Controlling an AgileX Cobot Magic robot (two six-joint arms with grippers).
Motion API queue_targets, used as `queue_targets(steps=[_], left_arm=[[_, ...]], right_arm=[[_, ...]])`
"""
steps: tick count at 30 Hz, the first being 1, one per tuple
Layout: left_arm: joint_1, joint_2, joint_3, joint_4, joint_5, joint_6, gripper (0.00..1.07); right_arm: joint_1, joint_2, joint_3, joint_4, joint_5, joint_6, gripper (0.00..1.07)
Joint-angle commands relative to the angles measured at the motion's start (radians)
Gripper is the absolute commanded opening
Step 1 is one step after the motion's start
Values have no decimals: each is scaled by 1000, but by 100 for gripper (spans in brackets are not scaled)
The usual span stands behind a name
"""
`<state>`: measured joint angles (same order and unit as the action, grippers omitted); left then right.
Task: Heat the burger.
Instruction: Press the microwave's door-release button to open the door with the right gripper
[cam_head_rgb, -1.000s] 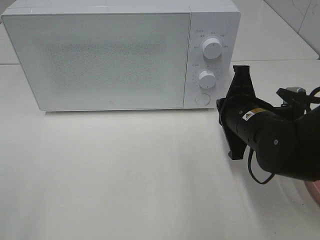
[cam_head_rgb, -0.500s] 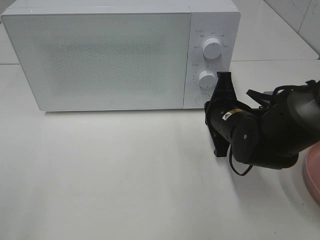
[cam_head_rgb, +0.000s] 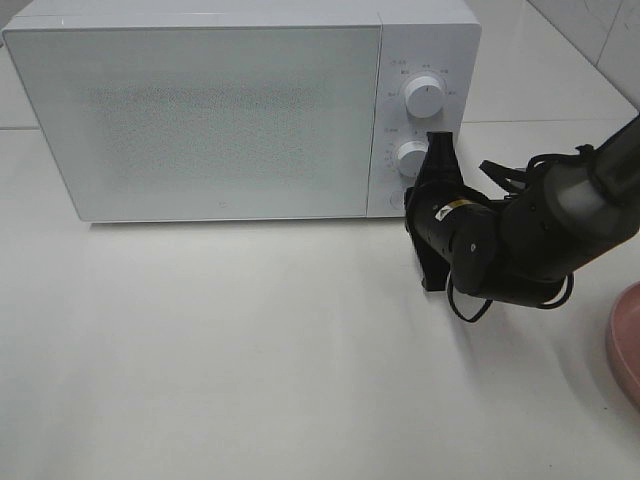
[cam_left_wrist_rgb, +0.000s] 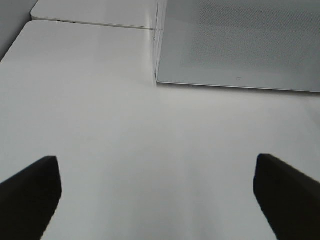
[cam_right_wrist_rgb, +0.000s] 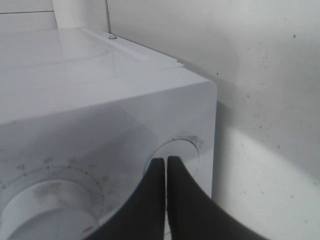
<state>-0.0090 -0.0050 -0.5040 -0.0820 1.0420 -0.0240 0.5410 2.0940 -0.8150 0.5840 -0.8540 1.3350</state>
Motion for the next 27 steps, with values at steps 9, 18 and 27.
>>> queue_targets(steps=[9, 18, 27], left_arm=[[1, -20, 1, 1, -9, 0, 100], [1, -20, 1, 1, -9, 0, 100], [1, -20, 1, 1, -9, 0, 100]], right_arm=[[-20, 51, -93, -30, 28, 4, 0], [-20, 35, -95, -25, -28, -9, 0], [-19, 11, -95, -25, -27, -30, 0]])
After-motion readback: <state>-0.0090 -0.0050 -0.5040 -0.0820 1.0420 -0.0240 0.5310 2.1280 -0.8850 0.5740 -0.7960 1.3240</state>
